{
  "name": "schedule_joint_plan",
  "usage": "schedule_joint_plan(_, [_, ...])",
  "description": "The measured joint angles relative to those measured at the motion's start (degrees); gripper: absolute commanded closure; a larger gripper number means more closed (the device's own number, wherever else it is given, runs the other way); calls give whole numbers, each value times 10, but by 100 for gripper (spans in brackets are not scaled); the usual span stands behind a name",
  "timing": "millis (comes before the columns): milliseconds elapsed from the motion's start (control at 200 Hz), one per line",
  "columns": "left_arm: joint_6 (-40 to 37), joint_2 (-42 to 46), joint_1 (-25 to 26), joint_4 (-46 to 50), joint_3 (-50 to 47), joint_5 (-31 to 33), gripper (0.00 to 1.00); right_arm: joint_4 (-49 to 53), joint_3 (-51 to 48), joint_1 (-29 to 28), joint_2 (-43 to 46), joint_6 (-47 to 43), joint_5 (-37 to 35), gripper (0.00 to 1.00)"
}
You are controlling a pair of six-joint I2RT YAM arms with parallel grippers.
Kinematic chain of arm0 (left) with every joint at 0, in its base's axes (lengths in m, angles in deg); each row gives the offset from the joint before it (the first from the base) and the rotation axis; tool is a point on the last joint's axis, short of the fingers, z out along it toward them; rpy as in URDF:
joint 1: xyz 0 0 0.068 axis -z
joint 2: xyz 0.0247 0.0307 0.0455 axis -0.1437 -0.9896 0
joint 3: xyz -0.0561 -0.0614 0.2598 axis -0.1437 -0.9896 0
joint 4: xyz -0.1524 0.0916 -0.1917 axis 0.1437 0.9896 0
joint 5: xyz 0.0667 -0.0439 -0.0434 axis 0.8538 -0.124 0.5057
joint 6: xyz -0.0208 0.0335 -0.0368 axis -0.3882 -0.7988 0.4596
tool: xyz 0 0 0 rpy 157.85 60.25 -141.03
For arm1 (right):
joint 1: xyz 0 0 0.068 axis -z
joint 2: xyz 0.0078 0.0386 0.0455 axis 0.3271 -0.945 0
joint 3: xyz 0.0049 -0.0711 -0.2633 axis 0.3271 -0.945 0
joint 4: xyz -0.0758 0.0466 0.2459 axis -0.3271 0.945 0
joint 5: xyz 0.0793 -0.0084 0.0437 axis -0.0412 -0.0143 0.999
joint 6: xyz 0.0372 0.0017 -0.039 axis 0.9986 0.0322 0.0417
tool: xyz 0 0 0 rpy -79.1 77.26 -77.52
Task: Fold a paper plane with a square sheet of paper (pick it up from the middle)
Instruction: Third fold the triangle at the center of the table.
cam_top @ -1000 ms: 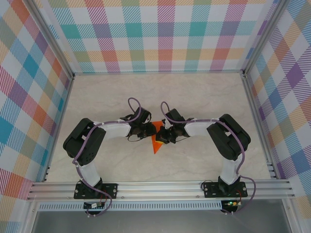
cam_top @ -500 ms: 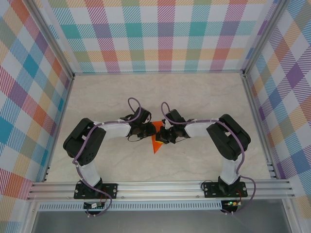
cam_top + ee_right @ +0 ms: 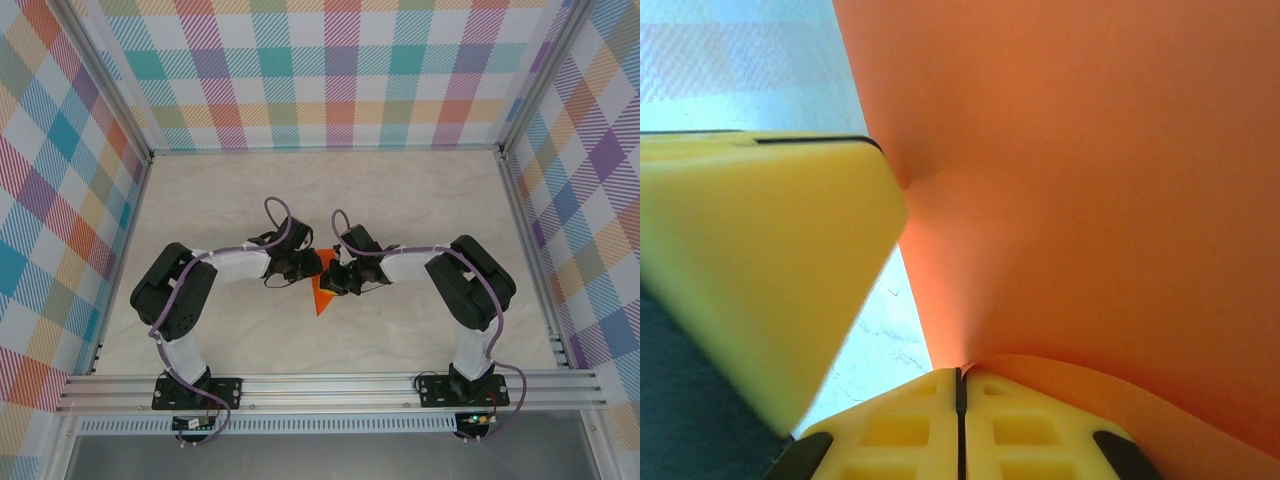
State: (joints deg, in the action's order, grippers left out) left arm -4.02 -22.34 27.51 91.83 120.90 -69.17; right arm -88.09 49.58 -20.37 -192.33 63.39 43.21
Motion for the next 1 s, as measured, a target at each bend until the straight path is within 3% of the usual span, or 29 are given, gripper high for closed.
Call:
schedule_joint_plan(410, [-10,-36,0,10,28,33,90,-3,0,0,0,0,0,93])
schedule_joint_plan(1000, [-10,-39,-1,15,34,31,90,-11,0,0,1,0,-5,93])
